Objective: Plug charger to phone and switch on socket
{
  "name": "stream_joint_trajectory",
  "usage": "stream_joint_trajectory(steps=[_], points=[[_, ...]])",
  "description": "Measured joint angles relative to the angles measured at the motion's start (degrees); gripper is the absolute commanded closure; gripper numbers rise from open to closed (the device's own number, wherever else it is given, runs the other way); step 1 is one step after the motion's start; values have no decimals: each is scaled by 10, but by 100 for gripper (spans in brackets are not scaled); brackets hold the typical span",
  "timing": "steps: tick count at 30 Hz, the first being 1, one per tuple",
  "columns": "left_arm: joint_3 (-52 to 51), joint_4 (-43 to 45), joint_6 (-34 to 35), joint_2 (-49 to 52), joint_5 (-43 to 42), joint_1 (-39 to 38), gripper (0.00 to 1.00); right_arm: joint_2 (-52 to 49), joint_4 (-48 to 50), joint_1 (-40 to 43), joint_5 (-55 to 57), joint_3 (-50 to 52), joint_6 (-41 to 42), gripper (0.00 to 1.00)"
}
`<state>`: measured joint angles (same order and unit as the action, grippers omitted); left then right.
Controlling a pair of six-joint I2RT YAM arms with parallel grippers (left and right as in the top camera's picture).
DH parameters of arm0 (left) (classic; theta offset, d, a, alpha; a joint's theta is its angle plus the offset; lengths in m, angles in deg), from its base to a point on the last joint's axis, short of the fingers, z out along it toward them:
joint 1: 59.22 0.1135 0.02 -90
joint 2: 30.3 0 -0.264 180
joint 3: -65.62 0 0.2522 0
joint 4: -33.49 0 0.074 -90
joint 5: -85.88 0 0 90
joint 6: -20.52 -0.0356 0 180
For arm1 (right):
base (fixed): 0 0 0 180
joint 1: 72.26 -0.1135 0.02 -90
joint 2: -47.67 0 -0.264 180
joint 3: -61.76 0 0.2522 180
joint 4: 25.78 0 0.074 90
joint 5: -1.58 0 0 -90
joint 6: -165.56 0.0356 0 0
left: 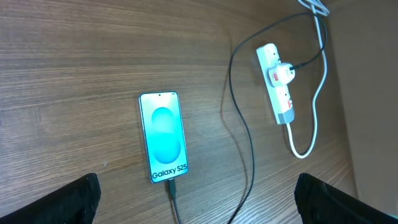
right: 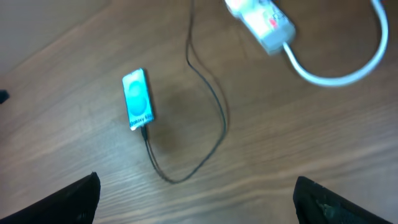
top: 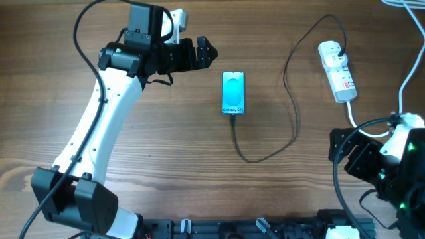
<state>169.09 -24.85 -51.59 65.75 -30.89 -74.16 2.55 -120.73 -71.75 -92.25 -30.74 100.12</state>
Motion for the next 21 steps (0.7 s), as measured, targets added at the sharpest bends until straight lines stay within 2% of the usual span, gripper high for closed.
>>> stream_joint_trajectory(steps=[6, 10, 21], points=[[0, 0, 0, 0, 0, 0, 0, 55, 66, 0, -6, 20, -55, 0], [0, 0, 0, 0, 0, 0, 0, 116, 130, 0, -22, 83, -76, 0], [0, 0, 0, 0, 2, 0, 0, 306, 480, 0, -131, 466, -128, 0]])
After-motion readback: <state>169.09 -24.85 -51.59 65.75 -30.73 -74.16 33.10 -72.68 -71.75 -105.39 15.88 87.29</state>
